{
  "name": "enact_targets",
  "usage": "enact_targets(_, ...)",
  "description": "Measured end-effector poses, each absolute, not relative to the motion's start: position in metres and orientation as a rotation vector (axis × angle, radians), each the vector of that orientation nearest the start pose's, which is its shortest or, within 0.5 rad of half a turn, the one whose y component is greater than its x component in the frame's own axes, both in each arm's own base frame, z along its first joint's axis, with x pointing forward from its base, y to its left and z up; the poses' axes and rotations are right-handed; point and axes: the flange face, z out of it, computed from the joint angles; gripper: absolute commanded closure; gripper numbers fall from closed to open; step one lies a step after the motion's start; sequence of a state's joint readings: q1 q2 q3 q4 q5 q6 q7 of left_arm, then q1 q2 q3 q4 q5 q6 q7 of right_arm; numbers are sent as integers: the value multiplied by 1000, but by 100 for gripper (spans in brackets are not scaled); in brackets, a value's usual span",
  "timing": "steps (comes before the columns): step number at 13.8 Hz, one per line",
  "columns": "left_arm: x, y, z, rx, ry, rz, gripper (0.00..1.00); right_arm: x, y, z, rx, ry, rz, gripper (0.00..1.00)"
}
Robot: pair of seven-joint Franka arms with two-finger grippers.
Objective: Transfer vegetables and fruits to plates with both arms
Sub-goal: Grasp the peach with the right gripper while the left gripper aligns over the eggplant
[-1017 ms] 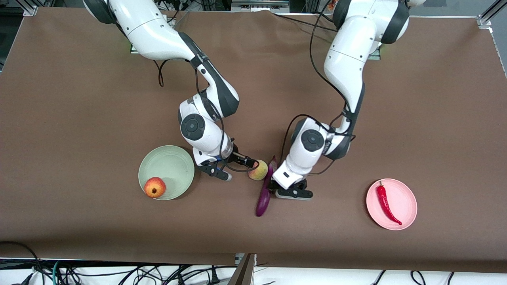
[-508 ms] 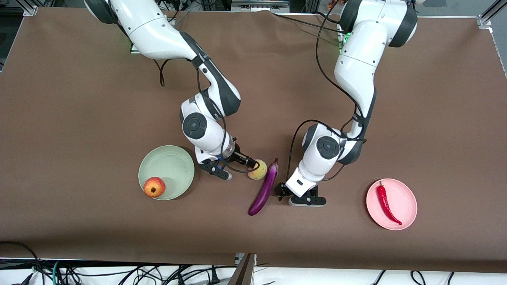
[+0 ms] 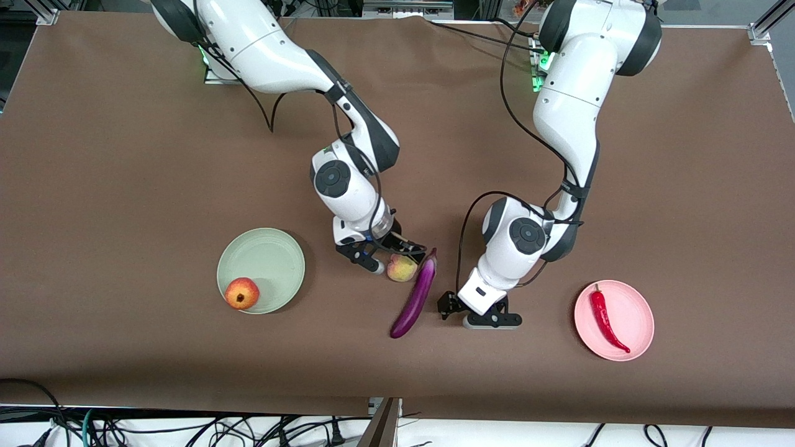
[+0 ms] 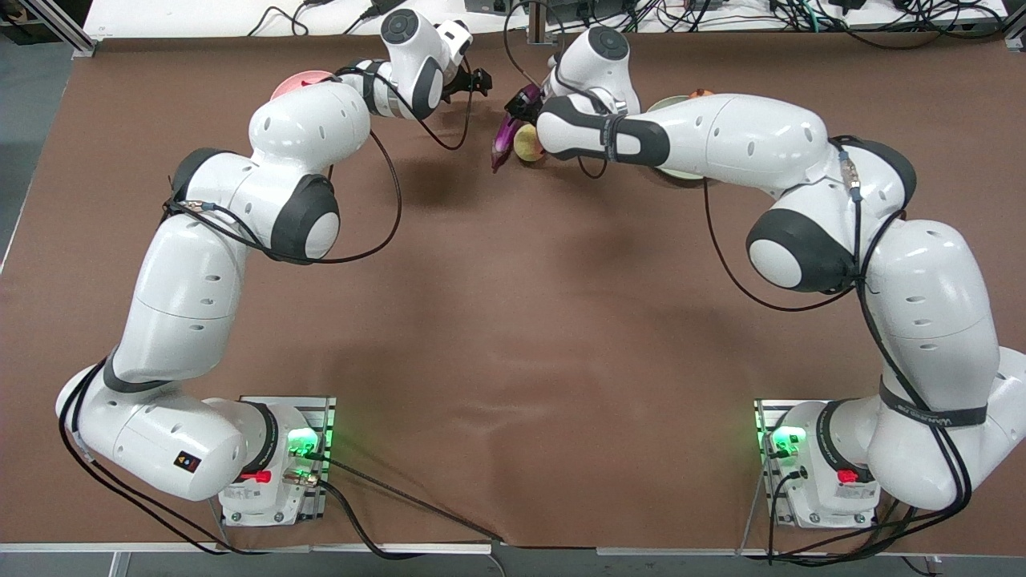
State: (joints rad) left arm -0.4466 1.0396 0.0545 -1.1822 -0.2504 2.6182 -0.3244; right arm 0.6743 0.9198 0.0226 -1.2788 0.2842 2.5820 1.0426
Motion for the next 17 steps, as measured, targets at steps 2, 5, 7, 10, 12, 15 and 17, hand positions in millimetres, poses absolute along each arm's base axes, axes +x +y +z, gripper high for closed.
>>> enact_targets(2, 734, -298, 191, -3343, -177, -562, 0, 605, 500, 226, -2595, 756, -129, 0)
enact_targets(5, 736, -293, 191, -3343, -189, -563, 0, 609, 500, 219, -2585, 748, -150, 0)
enact_targets(7, 736, -294, 191, -3345, -187, -562, 0, 609, 498, 210, -2615, 685, -175, 0)
enact_targets(10, 735, -295, 191, -3347, -187, -562, 0, 608, 487, 181, -2713, 580, -217, 0)
enact_targets(12, 735, -295, 192, -3347, -187, -562, 0, 609, 483, 170, -2730, 554, -229, 3)
enact_targets(15, 733, -300, 191, -3354, -180, -557, 0, 614, 479, 173, -2743, 516, -259, 40)
enact_targets(17, 728, -312, 191, -3373, -167, -545, 0, 618, 474, 175, -2762, 474, -287, 74)
